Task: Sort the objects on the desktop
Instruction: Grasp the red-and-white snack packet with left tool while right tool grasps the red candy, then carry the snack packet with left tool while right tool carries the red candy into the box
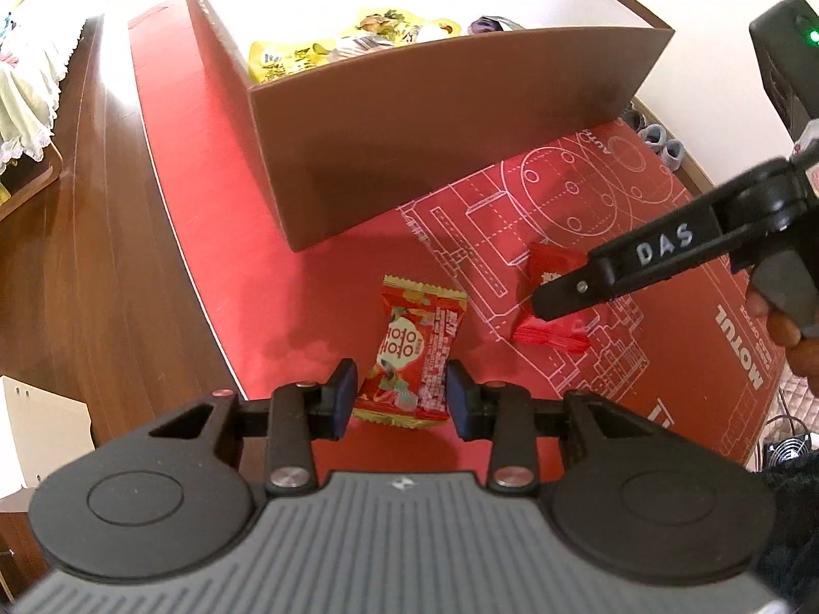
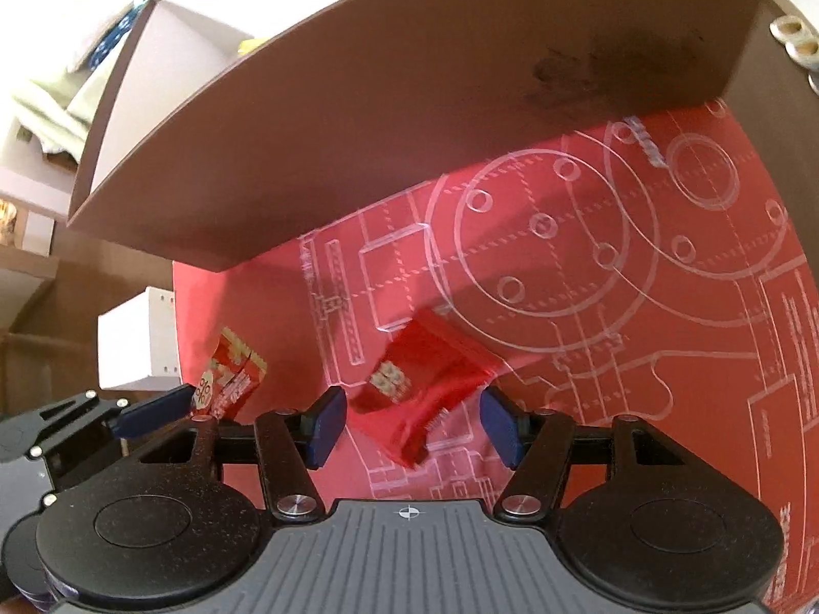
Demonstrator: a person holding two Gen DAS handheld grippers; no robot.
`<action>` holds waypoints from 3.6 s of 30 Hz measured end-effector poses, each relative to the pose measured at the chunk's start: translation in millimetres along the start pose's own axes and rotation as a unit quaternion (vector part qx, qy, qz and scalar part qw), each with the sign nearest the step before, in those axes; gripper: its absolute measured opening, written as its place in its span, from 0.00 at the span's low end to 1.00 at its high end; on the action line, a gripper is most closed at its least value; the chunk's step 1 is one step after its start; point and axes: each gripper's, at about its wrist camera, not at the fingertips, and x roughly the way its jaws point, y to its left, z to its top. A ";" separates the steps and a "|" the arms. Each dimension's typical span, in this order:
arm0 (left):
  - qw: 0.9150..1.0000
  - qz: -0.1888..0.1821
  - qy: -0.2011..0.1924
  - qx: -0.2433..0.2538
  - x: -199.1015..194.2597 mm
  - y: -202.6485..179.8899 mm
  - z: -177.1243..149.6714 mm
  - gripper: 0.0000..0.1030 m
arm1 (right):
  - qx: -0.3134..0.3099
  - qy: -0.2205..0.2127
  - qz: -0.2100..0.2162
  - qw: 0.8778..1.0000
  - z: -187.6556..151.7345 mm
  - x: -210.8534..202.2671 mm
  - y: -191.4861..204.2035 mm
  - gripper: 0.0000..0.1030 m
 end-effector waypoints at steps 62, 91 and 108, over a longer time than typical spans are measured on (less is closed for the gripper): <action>1.000 -0.027 -0.011 0.001 -3.7 -22.4 22.3 0.31 | -0.248 -0.006 -0.065 0.967 -26.7 -23.1 -15.1 0.28; 0.991 0.004 -0.127 0.049 -82.2 -20.2 127.6 0.31 | -0.154 -0.145 0.071 0.975 65.0 -170.1 -21.8 0.28; 0.993 0.056 -0.089 0.054 -20.5 -7.5 196.7 0.31 | -0.145 -0.146 0.028 0.978 152.6 -109.7 -14.9 0.28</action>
